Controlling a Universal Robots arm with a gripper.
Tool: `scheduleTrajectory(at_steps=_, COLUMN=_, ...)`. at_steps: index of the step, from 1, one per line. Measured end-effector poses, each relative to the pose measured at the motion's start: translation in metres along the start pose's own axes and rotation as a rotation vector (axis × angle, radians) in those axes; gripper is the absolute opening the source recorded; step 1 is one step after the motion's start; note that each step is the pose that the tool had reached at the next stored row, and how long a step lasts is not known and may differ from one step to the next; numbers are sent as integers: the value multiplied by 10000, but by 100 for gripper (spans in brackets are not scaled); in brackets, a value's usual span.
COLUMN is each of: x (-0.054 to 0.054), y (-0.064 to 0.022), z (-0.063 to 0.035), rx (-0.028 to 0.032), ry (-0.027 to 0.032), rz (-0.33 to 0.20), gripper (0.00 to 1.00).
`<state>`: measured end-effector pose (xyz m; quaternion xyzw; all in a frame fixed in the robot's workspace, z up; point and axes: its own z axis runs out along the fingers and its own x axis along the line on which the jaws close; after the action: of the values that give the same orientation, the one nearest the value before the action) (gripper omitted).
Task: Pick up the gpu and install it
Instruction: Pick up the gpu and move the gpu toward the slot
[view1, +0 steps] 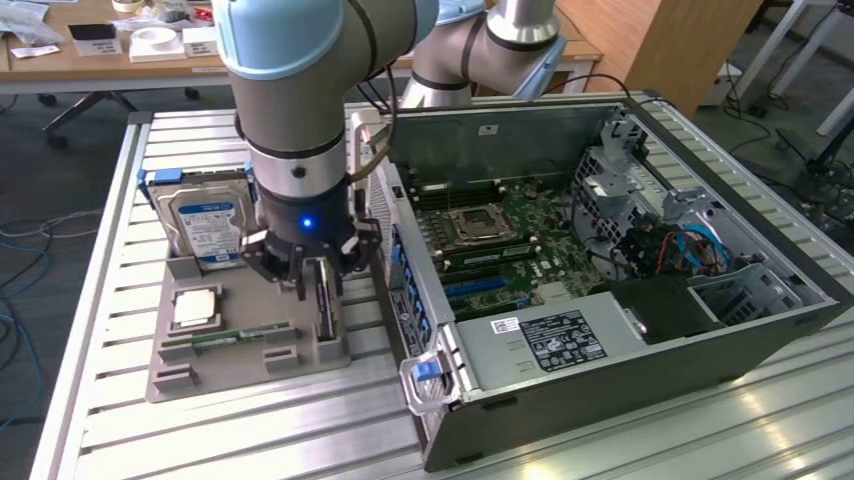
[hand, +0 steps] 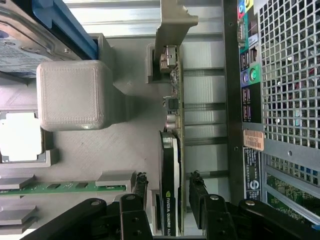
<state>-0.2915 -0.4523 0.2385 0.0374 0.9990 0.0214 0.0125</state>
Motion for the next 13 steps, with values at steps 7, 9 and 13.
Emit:
scheduleTrajectory(at_steps=7, x=7, y=73, z=43, rx=0, ry=-1, rz=0, gripper=47)
scheduleTrajectory(at_steps=9, x=8, y=91, z=53, rx=0, ry=0, rz=0, gripper=47)
scheduleTrajectory(at_steps=13, x=9, y=104, z=60, rx=0, ry=0, rz=-1, gripper=47)
